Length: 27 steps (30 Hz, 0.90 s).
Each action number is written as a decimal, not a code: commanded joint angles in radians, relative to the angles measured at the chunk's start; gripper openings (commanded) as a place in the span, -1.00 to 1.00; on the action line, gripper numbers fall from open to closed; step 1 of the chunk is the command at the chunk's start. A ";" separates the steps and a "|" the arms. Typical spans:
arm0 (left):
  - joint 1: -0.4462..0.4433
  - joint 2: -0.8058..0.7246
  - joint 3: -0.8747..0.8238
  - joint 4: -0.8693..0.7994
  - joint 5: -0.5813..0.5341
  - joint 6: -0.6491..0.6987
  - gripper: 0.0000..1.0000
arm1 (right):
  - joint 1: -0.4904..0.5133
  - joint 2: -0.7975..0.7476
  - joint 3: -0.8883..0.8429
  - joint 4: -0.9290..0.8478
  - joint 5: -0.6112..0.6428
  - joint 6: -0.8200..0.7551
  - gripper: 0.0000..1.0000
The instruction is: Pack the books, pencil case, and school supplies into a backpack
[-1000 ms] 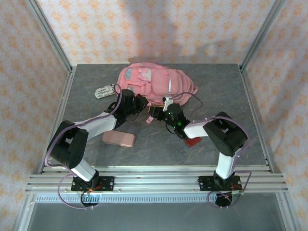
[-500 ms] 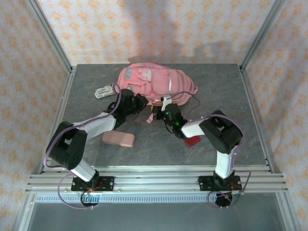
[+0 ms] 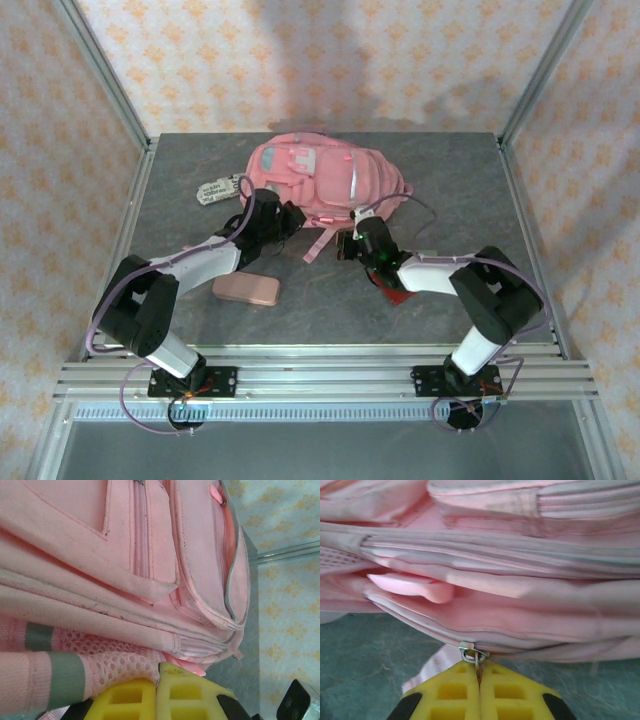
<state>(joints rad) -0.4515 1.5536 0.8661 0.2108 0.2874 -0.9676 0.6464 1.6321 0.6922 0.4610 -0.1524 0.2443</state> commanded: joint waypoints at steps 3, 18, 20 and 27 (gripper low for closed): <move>0.009 -0.044 0.001 0.027 -0.071 0.052 -1.00 | -0.029 -0.030 -0.007 -0.181 0.064 -0.040 -1.00; 0.011 0.059 0.150 -0.108 -0.145 0.287 -1.00 | -0.016 -0.144 -0.001 -0.384 0.021 -0.071 -1.00; 0.018 0.085 0.202 -0.145 -0.174 0.331 -1.00 | 0.018 -0.145 0.004 -0.383 0.000 -0.056 -1.00; 0.089 0.101 0.284 -0.204 -0.272 0.416 -1.00 | 0.106 -0.053 0.065 -0.286 -0.095 0.033 -1.00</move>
<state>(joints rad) -0.3988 1.6634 1.0874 -0.0406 0.1204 -0.6235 0.7177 1.5406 0.7315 0.1818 -0.1726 0.2295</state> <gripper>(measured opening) 0.044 0.044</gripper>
